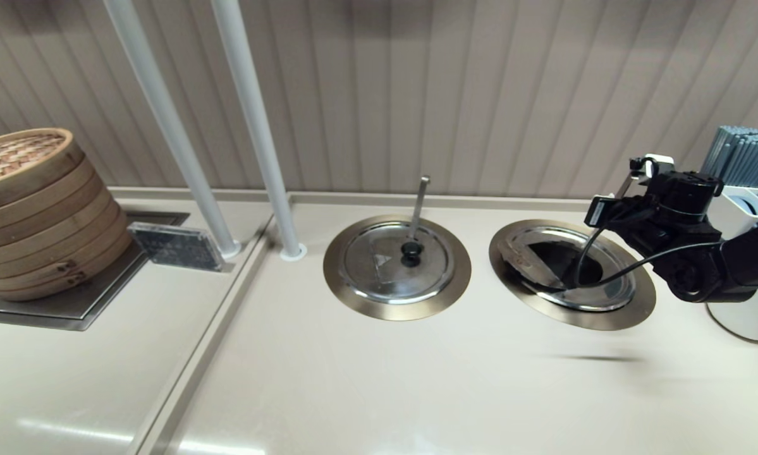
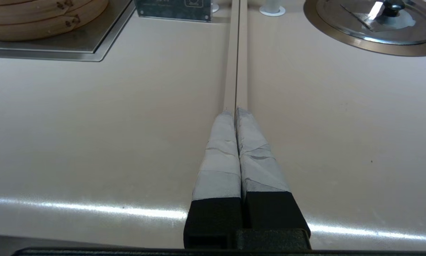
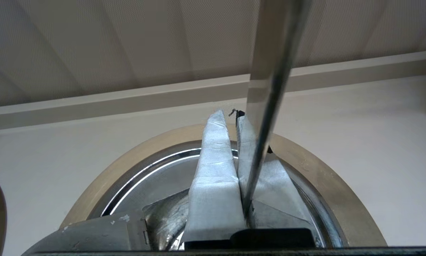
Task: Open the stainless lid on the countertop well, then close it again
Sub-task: Stir with a spoon
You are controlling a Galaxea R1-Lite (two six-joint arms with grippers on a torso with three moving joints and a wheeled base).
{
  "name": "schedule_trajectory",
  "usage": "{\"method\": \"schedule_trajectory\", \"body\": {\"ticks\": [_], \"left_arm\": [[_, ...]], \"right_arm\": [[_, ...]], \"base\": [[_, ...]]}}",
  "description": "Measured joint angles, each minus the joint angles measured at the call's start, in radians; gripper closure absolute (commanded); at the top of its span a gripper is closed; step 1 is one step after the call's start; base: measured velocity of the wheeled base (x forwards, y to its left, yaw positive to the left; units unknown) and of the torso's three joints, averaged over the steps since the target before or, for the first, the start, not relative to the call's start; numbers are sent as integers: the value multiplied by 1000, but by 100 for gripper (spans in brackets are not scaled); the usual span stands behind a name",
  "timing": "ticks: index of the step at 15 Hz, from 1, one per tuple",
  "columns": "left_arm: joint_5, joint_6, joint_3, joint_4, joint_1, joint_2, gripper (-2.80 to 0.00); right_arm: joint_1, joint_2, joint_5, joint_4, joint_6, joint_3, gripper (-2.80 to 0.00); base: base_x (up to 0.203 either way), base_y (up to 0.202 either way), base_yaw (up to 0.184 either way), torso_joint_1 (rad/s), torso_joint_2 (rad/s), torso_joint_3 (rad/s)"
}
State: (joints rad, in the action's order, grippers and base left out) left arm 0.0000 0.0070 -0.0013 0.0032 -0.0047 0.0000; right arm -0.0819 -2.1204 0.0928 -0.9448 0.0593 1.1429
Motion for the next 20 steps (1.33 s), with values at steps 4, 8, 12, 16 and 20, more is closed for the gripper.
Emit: {"method": "schedule_trajectory", "body": {"ticks": [4,8,12,16,20], "left_arm": [[0,0,0,0,0,0,0],[0,0,0,0,0,0,0],[0,0,0,0,0,0,0],[0,0,0,0,0,0,0],[0,0,0,0,0,0,0]], "right_arm": [[-6,-24,31,-2,5,30,0],[20,-43,60,-24,74,57,0],[46,-41,59,-21,124,58,0],[50,-15,43,12,119,38,0],[23,33,-24,63,63,-2,0]], "base": [[0,0,0,0,0,0],[0,0,0,0,0,0],[0,0,0,0,0,0],[0,0,0,0,0,0],[0,0,0,0,0,0]]}}
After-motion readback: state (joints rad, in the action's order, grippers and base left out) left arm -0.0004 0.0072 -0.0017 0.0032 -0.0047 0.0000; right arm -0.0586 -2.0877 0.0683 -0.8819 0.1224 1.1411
